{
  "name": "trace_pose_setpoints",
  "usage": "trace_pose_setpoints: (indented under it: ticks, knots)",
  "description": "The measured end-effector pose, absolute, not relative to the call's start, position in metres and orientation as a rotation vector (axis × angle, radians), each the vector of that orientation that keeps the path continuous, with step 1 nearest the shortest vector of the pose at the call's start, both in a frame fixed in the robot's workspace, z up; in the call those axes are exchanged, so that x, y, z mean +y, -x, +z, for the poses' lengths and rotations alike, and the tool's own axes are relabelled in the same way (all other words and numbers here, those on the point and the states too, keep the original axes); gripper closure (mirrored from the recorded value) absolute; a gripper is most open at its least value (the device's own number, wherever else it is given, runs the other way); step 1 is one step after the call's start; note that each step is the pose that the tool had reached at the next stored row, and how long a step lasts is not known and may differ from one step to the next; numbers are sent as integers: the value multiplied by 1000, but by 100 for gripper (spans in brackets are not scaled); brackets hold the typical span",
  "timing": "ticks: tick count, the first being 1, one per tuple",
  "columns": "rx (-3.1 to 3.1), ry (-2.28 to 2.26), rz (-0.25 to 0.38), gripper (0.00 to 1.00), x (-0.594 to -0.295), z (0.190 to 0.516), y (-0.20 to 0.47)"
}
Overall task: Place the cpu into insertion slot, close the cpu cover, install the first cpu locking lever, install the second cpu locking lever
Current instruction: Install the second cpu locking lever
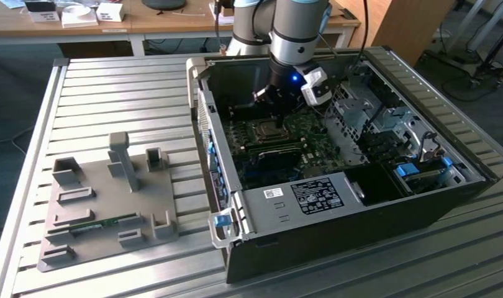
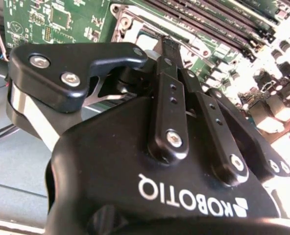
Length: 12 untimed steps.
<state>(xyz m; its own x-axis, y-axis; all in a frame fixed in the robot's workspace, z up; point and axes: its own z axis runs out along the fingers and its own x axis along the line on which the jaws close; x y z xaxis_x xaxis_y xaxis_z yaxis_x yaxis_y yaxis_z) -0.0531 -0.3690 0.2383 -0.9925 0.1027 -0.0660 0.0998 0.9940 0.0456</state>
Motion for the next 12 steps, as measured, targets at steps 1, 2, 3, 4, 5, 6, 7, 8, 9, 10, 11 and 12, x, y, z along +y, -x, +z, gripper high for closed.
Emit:
trace_pose_setpoints:
  ticks: [1,2,3,4,5,6,7,8,9,10,11,12]
  knots:
    - [3069,-156,65,89,-369,238,53]
    - [3069,-155,65,89,-369,238,53]
    - [3069,-152,65,89,-369,238,53]
    - [3069,-147,64,89,-369,238,53]
    - [3070,-142,63,89,-370,238,53]
    - [3070,-137,62,89,-370,238,53]
    - [3070,-132,61,89,-370,238,53]
    - [3071,-128,60,89,-370,238,53]
    - [3071,-128,60,89,-370,238,53]
    - [3071,-128,60,89,-370,238,53]
    - [3071,-127,60,89,-370,238,53]
    - [3071,-117,61,89,-370,238,53]
